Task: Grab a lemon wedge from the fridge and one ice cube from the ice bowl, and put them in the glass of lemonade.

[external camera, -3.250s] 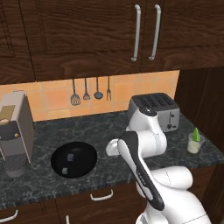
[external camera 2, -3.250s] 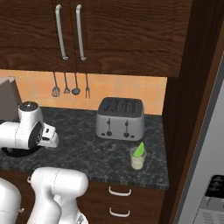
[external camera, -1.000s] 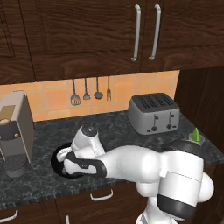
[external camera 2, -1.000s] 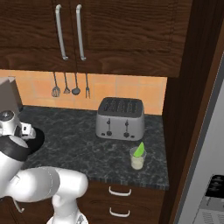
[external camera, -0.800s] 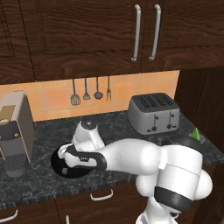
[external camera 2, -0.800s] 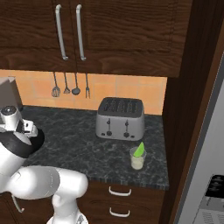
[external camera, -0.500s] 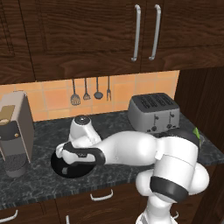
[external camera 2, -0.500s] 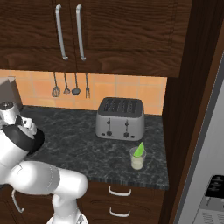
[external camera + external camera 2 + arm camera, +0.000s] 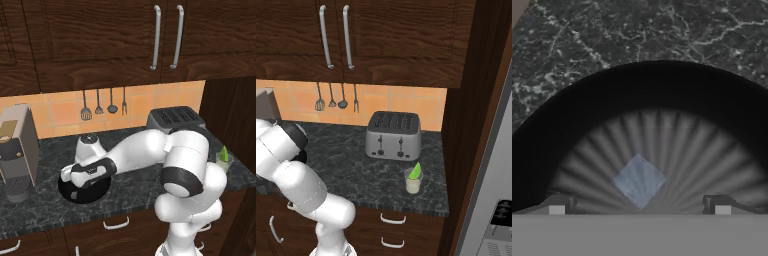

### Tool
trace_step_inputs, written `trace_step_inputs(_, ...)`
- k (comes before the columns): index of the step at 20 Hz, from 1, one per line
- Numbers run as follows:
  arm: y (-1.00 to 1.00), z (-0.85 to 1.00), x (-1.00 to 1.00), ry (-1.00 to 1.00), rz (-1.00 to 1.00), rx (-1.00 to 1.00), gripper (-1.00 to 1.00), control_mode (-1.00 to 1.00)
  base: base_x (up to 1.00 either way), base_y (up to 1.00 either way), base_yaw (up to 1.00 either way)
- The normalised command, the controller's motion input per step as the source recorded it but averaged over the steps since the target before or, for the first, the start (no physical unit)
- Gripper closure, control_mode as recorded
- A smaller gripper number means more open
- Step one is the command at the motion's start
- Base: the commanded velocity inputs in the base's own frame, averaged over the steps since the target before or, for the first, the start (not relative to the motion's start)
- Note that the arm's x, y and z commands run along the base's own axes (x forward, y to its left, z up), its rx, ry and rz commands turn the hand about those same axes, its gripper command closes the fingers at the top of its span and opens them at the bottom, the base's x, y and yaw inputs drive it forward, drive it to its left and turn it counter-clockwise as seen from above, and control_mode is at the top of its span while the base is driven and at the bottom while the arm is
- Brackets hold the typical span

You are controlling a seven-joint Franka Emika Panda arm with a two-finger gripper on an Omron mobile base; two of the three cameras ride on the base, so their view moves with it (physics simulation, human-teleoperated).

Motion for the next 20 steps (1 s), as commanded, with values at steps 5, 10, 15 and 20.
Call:
trace_step_inputs(5, 0.02, -0.12, 0.2, 0.14, 0.02, -0.02, -1.0, -1.0, 0.0, 0.0, 0.0)
trace_step_inputs(10, 0.03, -0.16, 0.0, 0.02, 0.03, 0.0, -1.0, -1.0, 0.0, 0.0, 0.0)
trace_step_inputs(15, 0.0, -0.09, 0.0, 0.0, 0.01, 0.0, -1.0, -1.0, 0.0, 0.0, 0.0)
trace_step_inputs(20, 0.0, -0.33, 0.0, 0.0, 0.01, 0.0, -1.0, -1.0, 0.0, 0.0, 0.0)
